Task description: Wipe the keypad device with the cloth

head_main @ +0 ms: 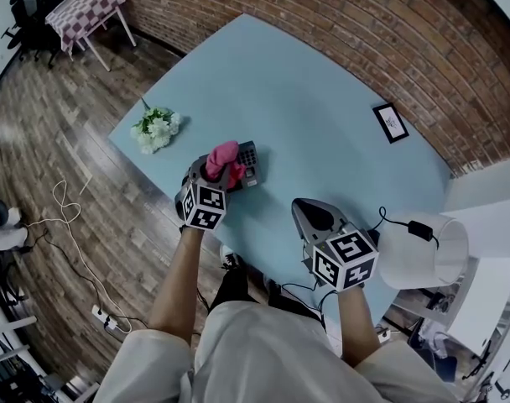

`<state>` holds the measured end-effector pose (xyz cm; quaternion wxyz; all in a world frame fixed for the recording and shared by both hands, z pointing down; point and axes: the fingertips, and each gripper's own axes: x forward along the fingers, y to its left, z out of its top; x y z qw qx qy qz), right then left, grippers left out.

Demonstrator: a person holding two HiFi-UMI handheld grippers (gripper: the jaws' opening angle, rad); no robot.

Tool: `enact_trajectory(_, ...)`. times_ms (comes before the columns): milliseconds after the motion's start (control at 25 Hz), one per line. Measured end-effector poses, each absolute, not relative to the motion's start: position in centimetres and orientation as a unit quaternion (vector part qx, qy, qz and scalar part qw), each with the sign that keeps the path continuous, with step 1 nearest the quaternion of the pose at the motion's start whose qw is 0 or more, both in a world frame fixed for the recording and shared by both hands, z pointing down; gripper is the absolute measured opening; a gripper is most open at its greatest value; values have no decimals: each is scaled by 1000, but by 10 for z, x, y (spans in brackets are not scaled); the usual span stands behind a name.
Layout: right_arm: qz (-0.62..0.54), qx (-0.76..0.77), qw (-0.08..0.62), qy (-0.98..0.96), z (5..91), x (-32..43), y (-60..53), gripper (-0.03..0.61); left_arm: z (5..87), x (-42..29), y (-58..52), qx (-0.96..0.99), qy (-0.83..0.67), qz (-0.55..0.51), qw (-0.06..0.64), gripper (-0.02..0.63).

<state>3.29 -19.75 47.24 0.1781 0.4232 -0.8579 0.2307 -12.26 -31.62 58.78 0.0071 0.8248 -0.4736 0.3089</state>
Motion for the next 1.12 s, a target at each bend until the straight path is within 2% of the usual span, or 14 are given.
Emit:
enact_trajectory(240, 230, 427, 181, -856, 472, 37, -195, 21, 610, -114, -298, 823, -457, 337, -6, 133)
enact_trajectory(800, 222, 412, 178, -865, 467, 33, -178, 21, 649, -109, -261, 821, -424, 381, 36, 132)
enact_trajectory(1120, 210, 395, 172, -878, 459, 40, -157, 20, 634, -111, -221, 807, -466, 356, 68, 130)
